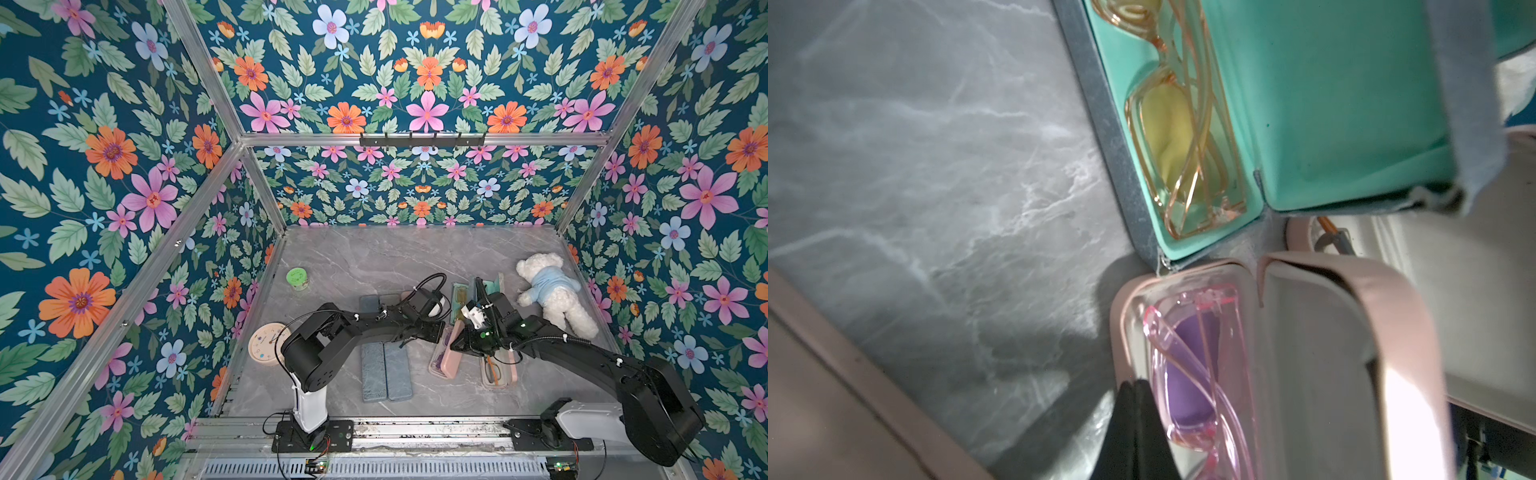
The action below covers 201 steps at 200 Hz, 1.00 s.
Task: Close the glasses case
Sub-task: Close the glasses case at the center of the board.
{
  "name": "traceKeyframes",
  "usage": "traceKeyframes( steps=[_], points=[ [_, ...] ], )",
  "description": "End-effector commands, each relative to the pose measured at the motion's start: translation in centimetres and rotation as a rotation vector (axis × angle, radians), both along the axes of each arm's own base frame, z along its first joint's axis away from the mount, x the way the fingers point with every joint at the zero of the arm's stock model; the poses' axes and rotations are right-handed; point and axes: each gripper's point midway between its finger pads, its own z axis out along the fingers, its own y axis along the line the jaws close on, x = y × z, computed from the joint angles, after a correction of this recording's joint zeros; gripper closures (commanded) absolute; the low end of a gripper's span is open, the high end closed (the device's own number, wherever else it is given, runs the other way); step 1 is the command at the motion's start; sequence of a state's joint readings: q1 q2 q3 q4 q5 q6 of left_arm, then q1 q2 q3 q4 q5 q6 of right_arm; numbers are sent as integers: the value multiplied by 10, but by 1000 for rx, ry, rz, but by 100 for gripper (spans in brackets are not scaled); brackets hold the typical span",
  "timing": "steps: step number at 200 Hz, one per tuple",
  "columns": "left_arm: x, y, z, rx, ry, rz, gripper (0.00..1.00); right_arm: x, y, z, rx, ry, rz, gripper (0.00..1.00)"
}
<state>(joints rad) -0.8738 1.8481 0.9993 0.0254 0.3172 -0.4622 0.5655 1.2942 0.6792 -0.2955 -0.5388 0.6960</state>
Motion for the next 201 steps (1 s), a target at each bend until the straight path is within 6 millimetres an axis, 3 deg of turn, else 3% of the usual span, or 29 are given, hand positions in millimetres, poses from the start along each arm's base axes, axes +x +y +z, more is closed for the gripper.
traceKeyframes(
  steps=[1,151,185,201],
  points=[
    [-2,-3,3,-14,-7,-22,95,3,-5,-6,-43,-2,-17,80],
    [-3,-5,4,-24,-4,-28,95,11,5,-18,-51,26,-9,80],
    [-4,-6,6,-33,-4,-30,94,14,6,-14,-49,21,-7,80],
    [-3,-5,9,-37,-13,-25,94,15,6,-8,-46,6,-11,75]
  ],
)
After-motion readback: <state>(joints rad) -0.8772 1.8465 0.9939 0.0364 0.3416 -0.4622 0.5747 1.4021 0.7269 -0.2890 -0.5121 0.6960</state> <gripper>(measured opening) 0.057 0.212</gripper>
